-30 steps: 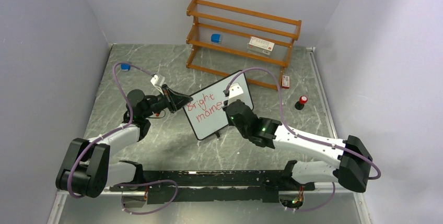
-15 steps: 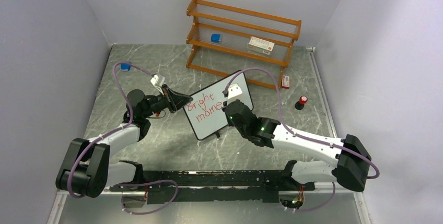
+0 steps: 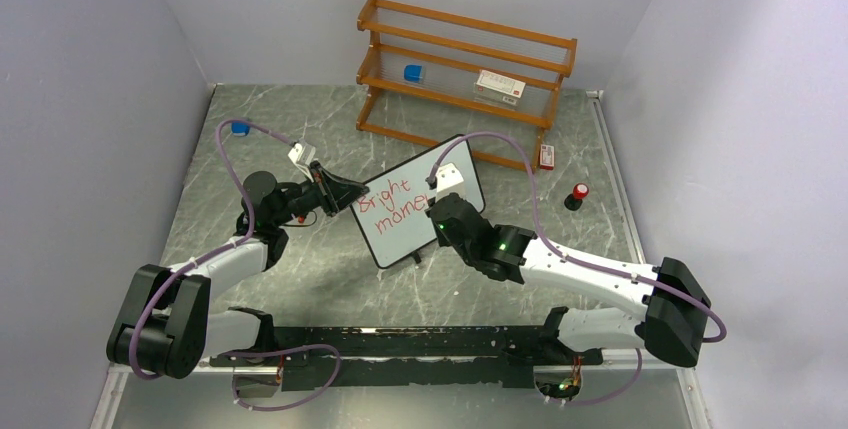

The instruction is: Write a sentence on the whiteboard

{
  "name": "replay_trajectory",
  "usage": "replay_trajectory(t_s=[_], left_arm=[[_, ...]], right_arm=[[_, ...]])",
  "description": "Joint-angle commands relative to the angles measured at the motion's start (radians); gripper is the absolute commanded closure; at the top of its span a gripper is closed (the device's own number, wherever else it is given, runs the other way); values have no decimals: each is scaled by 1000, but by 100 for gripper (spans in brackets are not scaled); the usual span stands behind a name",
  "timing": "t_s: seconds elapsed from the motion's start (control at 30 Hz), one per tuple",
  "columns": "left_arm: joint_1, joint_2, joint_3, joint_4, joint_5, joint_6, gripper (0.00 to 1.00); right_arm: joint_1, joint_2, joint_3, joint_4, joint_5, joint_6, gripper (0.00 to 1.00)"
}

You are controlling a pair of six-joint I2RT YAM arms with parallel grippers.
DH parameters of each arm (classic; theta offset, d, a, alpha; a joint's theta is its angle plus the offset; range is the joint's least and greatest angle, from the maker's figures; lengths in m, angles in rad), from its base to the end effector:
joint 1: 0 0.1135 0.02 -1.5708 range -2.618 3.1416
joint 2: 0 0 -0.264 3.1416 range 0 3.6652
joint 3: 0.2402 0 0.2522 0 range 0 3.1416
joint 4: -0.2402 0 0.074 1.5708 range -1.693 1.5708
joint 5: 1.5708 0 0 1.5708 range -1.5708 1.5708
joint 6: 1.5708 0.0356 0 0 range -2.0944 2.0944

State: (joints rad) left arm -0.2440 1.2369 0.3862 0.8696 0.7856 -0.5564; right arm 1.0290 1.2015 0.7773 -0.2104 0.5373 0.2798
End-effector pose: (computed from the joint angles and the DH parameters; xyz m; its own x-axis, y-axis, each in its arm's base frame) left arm 0.2261 -0.0822 0.2202 -0.4370 -0.2760 -0.8561 0.7374 0.4351 -0.5167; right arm 0.1481 0.2107 0.2516 -0.4384 -0.2683 -0.8578 -0.4187 0.9055 -0.0692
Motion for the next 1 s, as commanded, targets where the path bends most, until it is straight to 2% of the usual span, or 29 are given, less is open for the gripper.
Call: replay_trajectory(t_s=[0.0,0.97], left_arm=[[-9,4,23,-27,11,36,95],[-9,7,20,-23,17,34,95]], right_arm=[[-7,7,-9,-18,-26,15,100],[-21,4,16,116,60,-29,100]])
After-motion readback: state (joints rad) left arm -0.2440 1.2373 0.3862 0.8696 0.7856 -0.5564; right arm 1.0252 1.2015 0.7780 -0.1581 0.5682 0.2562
